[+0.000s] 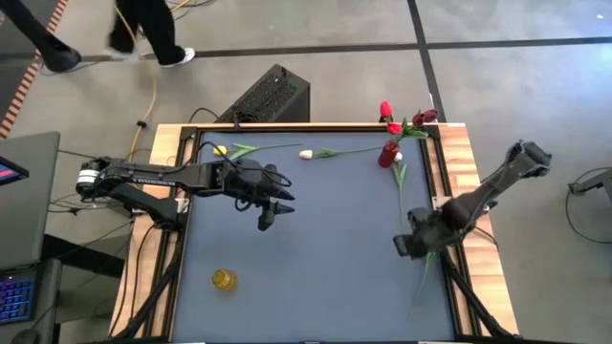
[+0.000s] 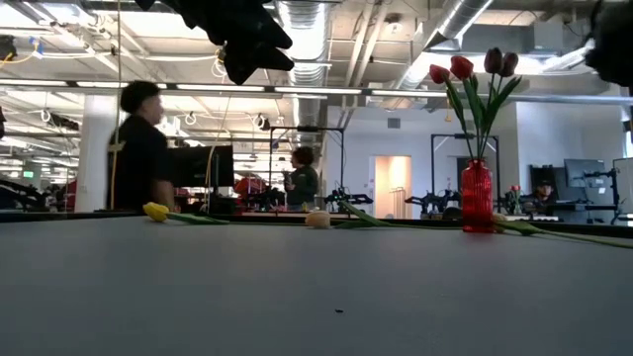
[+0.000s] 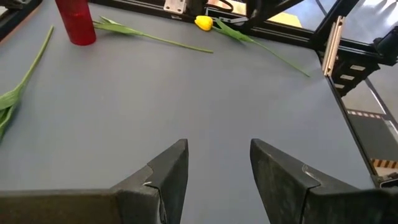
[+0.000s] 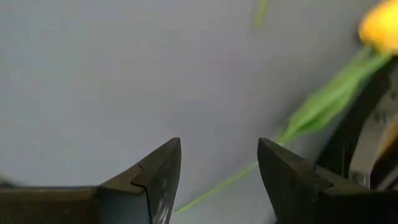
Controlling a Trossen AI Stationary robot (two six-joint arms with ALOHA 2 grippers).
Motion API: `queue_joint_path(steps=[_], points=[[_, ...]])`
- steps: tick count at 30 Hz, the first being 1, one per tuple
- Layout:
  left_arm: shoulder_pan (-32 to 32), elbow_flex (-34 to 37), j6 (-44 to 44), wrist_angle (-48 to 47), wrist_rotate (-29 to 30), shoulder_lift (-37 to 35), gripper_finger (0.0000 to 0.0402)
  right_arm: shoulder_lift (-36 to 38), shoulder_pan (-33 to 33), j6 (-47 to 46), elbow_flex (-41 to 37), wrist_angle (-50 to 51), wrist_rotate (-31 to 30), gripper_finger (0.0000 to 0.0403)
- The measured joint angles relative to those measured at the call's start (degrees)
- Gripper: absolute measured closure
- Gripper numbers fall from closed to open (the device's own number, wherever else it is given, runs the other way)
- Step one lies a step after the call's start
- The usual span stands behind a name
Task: Sort flowers into vase by color
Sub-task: Put the bottom yellow flower into the yellow vase
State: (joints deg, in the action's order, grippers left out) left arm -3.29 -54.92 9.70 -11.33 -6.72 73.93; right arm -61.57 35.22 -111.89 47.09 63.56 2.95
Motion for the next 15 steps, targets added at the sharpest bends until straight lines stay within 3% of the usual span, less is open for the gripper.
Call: queue_joint_path(steps=[6, 15], points=[[0.0, 0.0, -0.9, 0.0, 0.7, 0.2, 0.0241, -7.3, 8.0, -13.0, 0.0, 0.0, 0.5, 0.0163], [0.0, 0.0, -1.0, 1.3, 5.3, 0.2, 0.0241, -15.9, 10.7, -15.0, -0.1, -2.5, 5.1, 0.0164]])
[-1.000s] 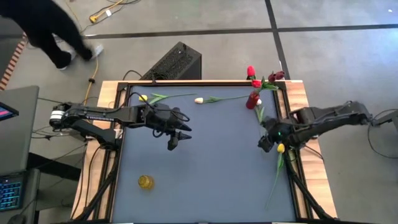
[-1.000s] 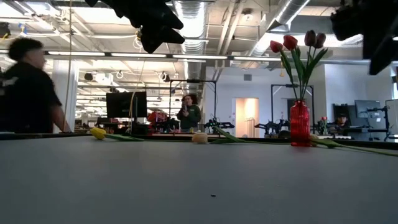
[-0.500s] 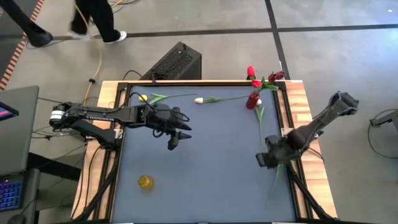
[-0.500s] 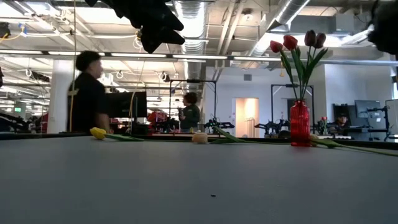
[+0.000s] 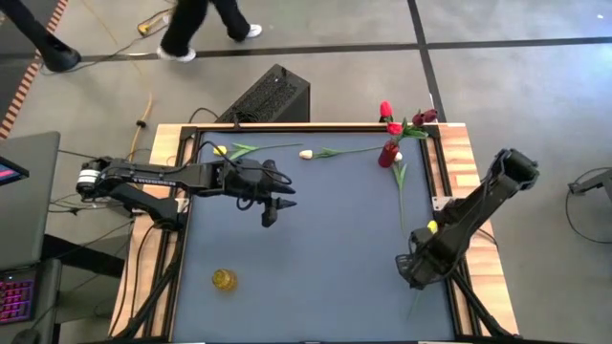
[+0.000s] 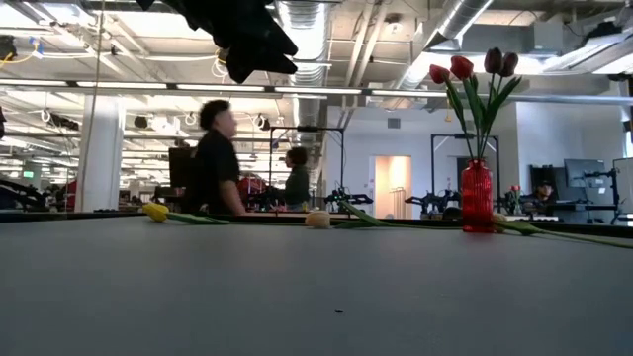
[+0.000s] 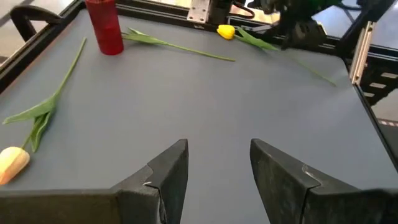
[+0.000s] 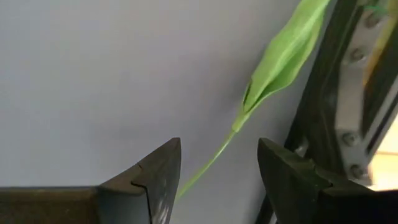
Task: Sort flowers into vase by color
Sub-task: Put the bottom yellow flower into the yellow vase
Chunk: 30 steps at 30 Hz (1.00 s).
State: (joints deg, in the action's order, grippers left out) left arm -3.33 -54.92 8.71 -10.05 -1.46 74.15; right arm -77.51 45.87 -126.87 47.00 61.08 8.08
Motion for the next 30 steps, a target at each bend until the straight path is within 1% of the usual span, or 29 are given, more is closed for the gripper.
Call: queue_joint_path(steps=[2, 6, 8, 13, 17, 20, 24, 27, 30], points=[[0.0, 0.0, 0.0, 0.6, 0.4, 0.0, 0.0241, -0.8, 0.0, -0.2, -0.9, -2.5, 0.0, 0.0165], [-0.3, 0.0, 0.7, 0.6, 0.7, 0.0, 0.0241, -1.3, 0.8, -0.3, -5.5, -10.5, -0.3, 0.0174], [-0.5, 0.0, 1.7, 0.6, 0.7, 0.0, 0.0241, -1.3, 1.1, -0.3, -6.5, -12.5, -0.4, 0.0179], [-1.4, 0.0, 2.6, 0.6, 0.7, 0.0, 0.0241, -0.8, 1.8, -0.3, -6.7, -11.5, 0.0, 0.0190], [-2.0, 0.0, 3.3, 0.5, 0.7, 0.0, 0.0241, 1.2, 2.5, -0.6, -6.7, -13.0, 2.9, 0.0196], [-2.4, 0.0, 4.2, 0.5, 0.8, 0.0, 0.0241, 2.9, 2.9, -0.7, -6.7, -13.1, 3.4, 0.0198], [-2.8, 0.0, 4.2, 0.5, 0.8, 0.0, 0.0241, 3.2, 3.0, -0.8, -6.7, -9.3, 3.4, 0.0201], [-3.1, 0.0, 4.2, 0.5, 0.8, 0.0, 0.0241, 3.2, 3.4, -0.8, -8.7, -9.3, 3.3, 0.0202], [-3.2, 0.0, 4.1, 0.5, 0.8, 0.0, 0.0241, 3.2, 3.4, -0.9, -10.9, -12.3, 3.4, 0.0202]])
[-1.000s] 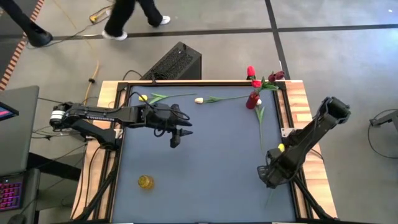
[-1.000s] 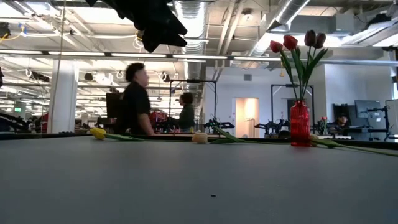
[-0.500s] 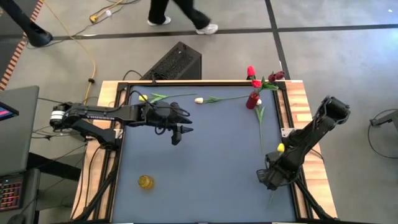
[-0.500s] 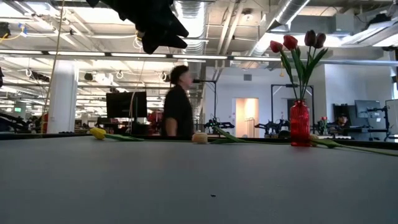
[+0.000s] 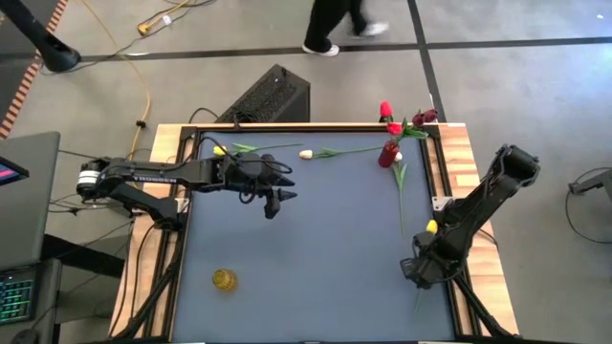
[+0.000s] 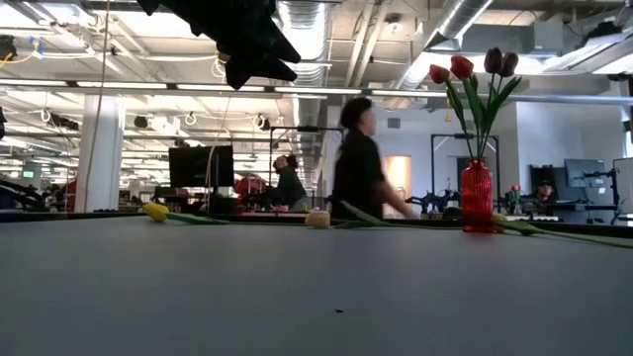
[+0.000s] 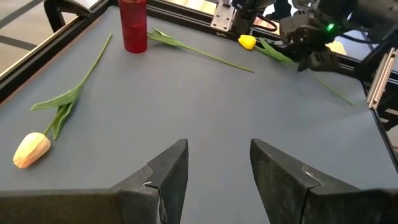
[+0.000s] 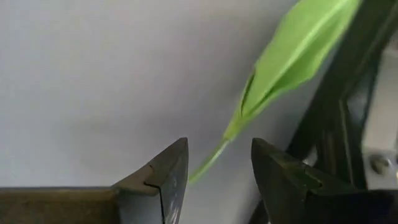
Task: Sort flowers into vase by color
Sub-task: Put the bottom yellow flower into the yellow vase
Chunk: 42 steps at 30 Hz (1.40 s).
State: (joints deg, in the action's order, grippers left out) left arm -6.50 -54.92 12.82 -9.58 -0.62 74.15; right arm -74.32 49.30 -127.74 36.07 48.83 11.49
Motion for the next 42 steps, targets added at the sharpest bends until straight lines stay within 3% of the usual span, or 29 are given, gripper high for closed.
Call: queue_joint_path(steps=[10, 21, 24, 32, 37, 42], points=[[0.0, 0.0, 0.3, 0.0, 0.0, 0.0, 0.0241, 0.0, -1.2, 0.1, -3.2, -5.1, -0.9, 0.0220], [0.0, 0.0, 0.0, 0.0, 0.0, 0.0, 0.0241, 0.0, -3.5, 1.6, -3.0, -9.3, -4.0, 0.0358], [0.0, 0.0, -0.1, 0.0, 0.0, 0.0, 0.0241, 0.0, -4.9, 3.1, -1.3, -9.2, -8.3, 0.0375], [0.0, 0.0, 0.9, 0.0, 0.0, 0.0, 0.0241, 0.1, -10.0, 12.5, 5.6, -5.6, -23.8, 0.0361], [0.4, 0.0, 4.8, 0.0, 0.0, 0.0, 0.0241, 0.1, -13.7, 26.5, 10.9, -6.3, -37.5, 0.0368], [2.2, 0.0, 5.9, 1.3, -0.9, 0.0, 0.0241, 0.1, -18.8, 45.5, 14.8, -11.6, -46.3, 0.0371]])
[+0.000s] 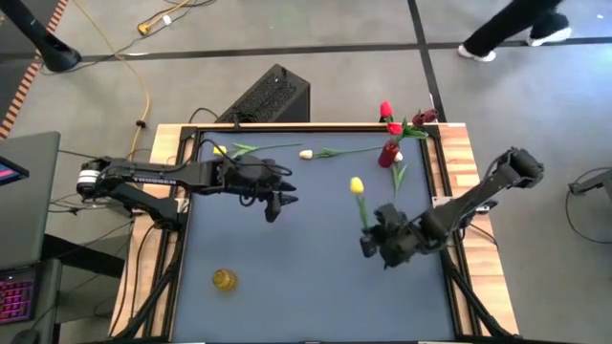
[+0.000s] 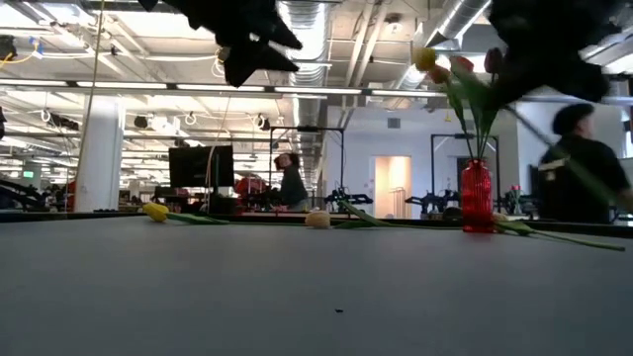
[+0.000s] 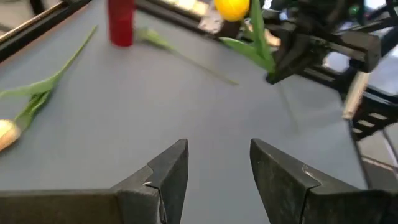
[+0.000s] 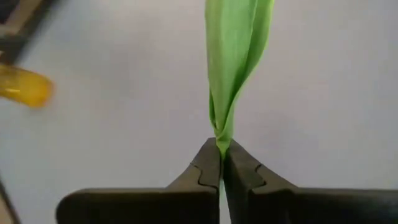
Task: Sort flowers into vase by color
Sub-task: Put the bottom yellow flower into the yellow vase
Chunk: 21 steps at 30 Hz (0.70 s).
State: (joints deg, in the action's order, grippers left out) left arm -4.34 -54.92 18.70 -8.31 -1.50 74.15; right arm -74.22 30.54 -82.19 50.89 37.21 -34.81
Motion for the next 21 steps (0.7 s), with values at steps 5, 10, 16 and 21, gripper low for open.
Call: queue_joint_path(steps=[5, 10, 16, 21], points=[[4.0, 0.0, -2.3, 8.5, 0.0, 0.0, 0.0241, 0.0, -6.0, 26.1, 0.8, -19.1, -0.2, 0.0364], [7.0, 0.0, -5.9, 12.4, 4.6, 0.0, 0.0243, 0.2, -11.7, 44.1, 0.8, -38.1, 6.1, 0.0374], [7.1, 9.1, -2.1, 27.8, 6.2, -0.7, 0.0263, 0.8, -17.3, 52.3, 0.8, -48.5, 16.8, 0.0368], [7.1, 21.9, 7.8, 51.7, 2.9, -1.0, 0.0279, 0.8, -20.2, 53.4, 0.8, -49.7, 20.6, 0.0371]])
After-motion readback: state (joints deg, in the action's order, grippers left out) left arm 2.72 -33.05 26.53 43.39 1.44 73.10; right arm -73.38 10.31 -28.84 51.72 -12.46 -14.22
